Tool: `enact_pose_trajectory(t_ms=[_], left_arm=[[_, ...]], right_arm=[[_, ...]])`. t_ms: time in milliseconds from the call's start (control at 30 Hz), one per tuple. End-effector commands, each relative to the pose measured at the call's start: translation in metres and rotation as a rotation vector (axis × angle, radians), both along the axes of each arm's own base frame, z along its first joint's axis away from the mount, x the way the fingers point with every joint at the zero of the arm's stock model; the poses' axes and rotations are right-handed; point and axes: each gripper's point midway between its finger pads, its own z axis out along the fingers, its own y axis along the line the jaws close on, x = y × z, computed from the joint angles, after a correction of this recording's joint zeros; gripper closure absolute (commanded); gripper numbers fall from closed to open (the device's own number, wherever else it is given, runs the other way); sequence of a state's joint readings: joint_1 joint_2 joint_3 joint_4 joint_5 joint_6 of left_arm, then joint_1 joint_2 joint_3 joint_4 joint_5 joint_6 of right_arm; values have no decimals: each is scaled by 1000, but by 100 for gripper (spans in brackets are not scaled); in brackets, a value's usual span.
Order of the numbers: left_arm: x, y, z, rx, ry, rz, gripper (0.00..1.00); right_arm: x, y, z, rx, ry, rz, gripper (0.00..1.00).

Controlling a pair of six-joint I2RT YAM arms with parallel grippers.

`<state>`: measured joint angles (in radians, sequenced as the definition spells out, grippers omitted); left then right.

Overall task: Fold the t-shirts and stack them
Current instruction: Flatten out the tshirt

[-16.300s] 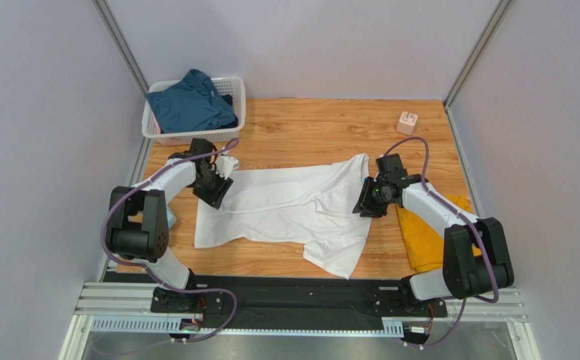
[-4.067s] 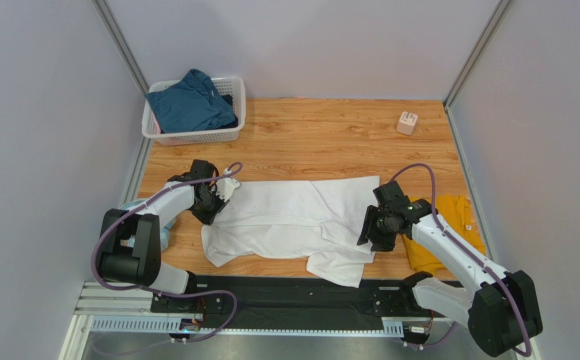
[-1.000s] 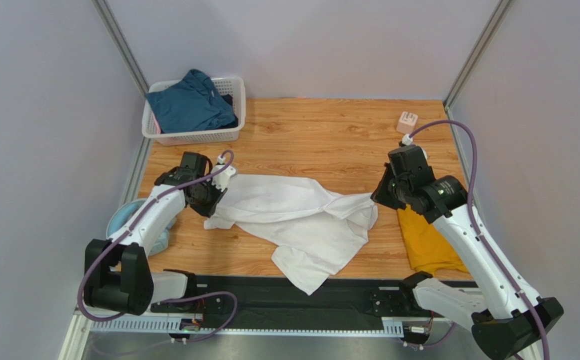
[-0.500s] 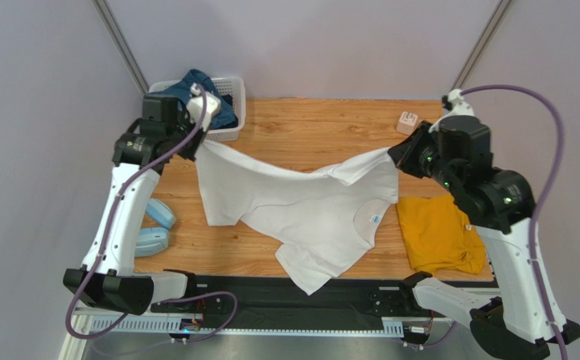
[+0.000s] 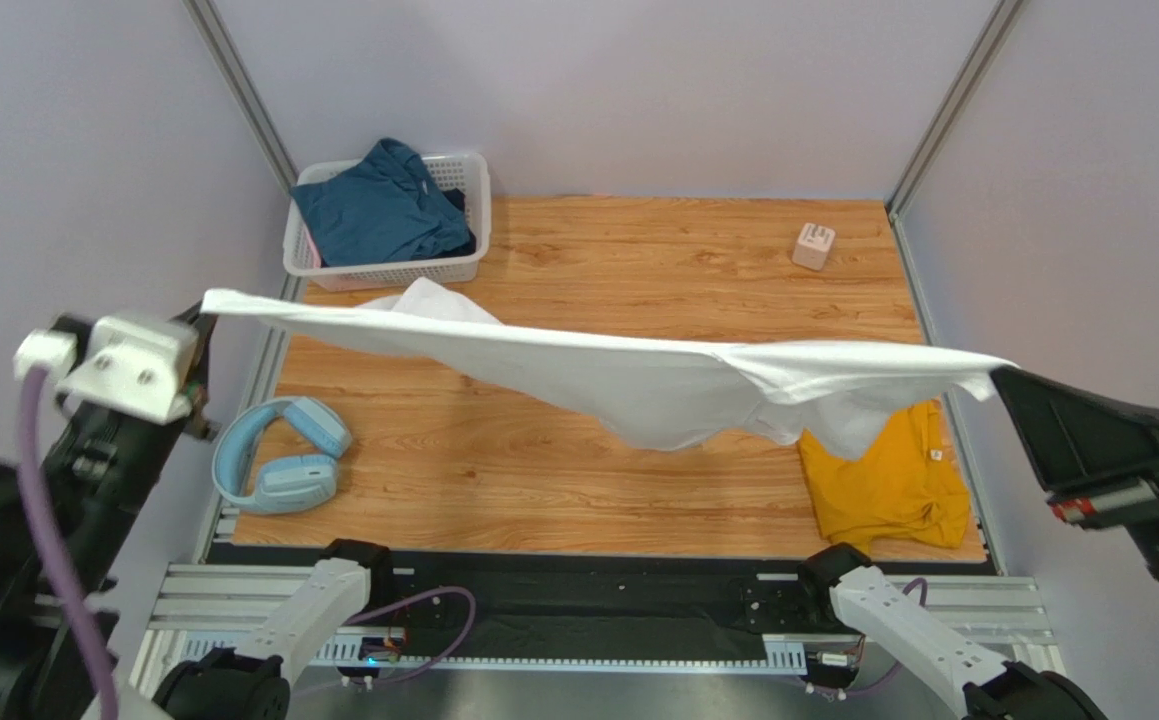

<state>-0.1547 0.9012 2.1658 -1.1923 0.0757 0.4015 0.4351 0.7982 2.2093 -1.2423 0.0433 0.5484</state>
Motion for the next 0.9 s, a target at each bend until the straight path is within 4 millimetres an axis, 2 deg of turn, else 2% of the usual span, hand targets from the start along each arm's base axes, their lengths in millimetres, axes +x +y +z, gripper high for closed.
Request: enact_pose_trajectory(t_ms=[0, 67, 133, 167, 200, 267, 300, 367, 400, 433, 467, 500, 533, 567, 600, 733, 867], left_arm=[[-27, 3, -26, -7, 88, -3, 98], [-35, 5, -35, -9, 92, 6, 98], [-29, 6, -53, -5, 135, 15, 98], [-26, 4, -61, -7, 152, 10, 98], [-19, 2, -76, -6, 188, 7, 99], [-6, 0, -92, -7, 226, 8, 99], [7, -3, -109, -3, 261, 4, 99], [22, -6, -126, -1, 299, -1, 100], [38, -9, -144, 4, 340, -1, 100], [47, -11, -153, 4, 360, -2, 100], [55, -13, -162, 10, 381, -11, 100], [73, -16, -180, 17, 420, -12, 100], [83, -18, -189, 21, 438, -13, 100], [93, -19, -198, 28, 458, -9, 100], [112, -20, -212, 35, 493, -4, 100], [154, -18, -234, 64, 538, 40, 100], [182, -17, -253, 84, 564, 67, 100]], right_arm=[[-17, -3, -1, -13, -21, 22, 100], [-19, -4, -4, -6, -14, 24, 100], [-11, -2, -9, -8, 13, 16, 100], [-6, -3, -12, -10, 24, 0, 100], [-1, -4, -13, -9, 33, -9, 100], [20, -1, -22, -25, 85, -40, 100], [29, 1, -26, -33, 106, -47, 100], [52, 4, -40, -59, 166, -85, 100], [67, 10, -47, -84, 204, -94, 100], [75, 14, -51, -94, 218, -97, 100], [90, 19, -65, -122, 267, -112, 100], [103, 25, -73, -139, 296, -117, 100], [114, 30, -76, -145, 304, -121, 100], [126, 34, -89, -166, 339, -136, 100], [135, 37, -95, -176, 355, -142, 100], [181, 59, -126, -233, 447, -144, 100], [215, 63, -161, -223, 544, -146, 100]])
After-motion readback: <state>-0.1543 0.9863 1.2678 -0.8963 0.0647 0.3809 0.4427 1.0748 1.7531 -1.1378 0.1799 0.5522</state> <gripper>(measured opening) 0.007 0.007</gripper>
